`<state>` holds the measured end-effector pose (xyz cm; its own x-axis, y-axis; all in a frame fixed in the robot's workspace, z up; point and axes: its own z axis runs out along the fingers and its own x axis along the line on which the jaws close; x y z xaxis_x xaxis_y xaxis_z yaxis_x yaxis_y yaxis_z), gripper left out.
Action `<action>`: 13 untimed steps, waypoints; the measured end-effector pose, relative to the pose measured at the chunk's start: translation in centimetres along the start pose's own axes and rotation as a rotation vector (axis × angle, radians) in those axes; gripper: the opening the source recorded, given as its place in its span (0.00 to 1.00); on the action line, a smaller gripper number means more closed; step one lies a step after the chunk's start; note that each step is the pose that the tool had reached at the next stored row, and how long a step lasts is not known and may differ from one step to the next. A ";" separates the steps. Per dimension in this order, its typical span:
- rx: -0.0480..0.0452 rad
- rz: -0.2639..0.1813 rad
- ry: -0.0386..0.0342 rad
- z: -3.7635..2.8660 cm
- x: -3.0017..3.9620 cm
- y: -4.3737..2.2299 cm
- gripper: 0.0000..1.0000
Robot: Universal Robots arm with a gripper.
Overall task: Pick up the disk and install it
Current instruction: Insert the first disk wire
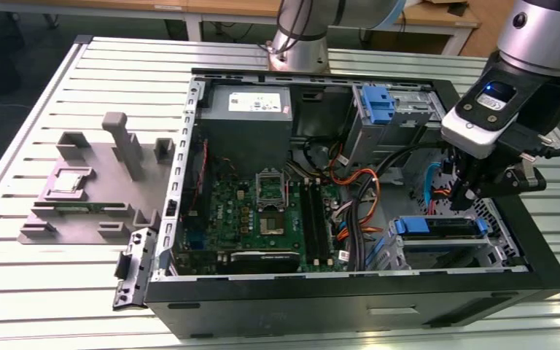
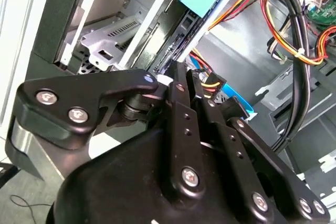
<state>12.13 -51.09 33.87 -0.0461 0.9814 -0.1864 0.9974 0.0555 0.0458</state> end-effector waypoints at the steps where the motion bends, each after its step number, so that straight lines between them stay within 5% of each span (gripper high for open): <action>1: -0.0077 0.002 0.0018 0.01 -0.02 0.00 0.16; 5: -0.0320 0.007 0.0129 0.05 -0.14 -0.05 0.16; 13: -0.0308 0.027 0.0424 0.22 -0.39 -0.15 0.16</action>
<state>12.00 -51.51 33.73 -0.0223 0.9895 -0.1429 0.9962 0.0341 0.0806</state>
